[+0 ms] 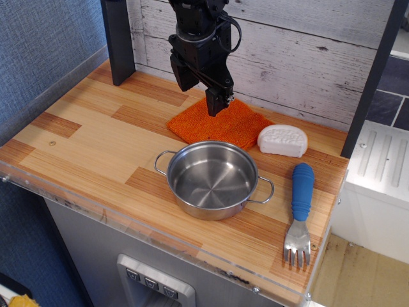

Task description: Place the sushi on the other side of the orange rag.

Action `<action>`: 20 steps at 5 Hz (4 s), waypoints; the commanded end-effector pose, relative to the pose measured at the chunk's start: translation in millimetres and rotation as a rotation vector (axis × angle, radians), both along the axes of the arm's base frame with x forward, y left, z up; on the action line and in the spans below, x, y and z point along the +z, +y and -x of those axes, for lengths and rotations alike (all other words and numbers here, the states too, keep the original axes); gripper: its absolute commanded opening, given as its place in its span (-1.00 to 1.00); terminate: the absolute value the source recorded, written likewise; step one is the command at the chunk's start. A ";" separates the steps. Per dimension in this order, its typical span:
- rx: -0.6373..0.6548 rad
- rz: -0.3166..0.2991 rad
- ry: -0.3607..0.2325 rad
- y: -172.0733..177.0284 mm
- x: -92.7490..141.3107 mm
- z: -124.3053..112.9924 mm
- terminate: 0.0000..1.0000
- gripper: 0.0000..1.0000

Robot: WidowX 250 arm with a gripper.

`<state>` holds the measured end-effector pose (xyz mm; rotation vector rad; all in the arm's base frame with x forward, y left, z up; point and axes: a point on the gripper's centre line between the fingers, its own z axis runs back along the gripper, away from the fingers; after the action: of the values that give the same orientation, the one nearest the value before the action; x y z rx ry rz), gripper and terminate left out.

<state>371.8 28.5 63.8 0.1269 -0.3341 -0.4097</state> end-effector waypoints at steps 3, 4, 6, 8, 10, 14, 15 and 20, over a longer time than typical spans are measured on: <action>-0.279 -0.097 -0.034 -22.4 2.8 -10.8 -1.00 1.00; -0.413 -0.129 -0.034 -36.3 6.1 -15.1 -1.00 1.00; -0.743 -0.167 -0.056 -69.9 20.1 -26.6 -1.00 1.00; -0.849 -0.159 -0.006 -103.7 6.5 -23.3 -1.00 1.00; -0.862 -0.144 0.073 -108.5 -10.6 -6.5 -1.00 1.00; -0.916 -0.142 0.122 -116.6 -36.3 -14.7 -1.00 -1.00; -0.921 -0.141 0.126 -116.8 -36.1 -13.4 -1.00 -1.00; -0.758 -0.168 0.026 -34.2 37.4 7.2 -1.00 -1.00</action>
<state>365.8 -3.3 78.5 0.1168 -0.2548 -1.1836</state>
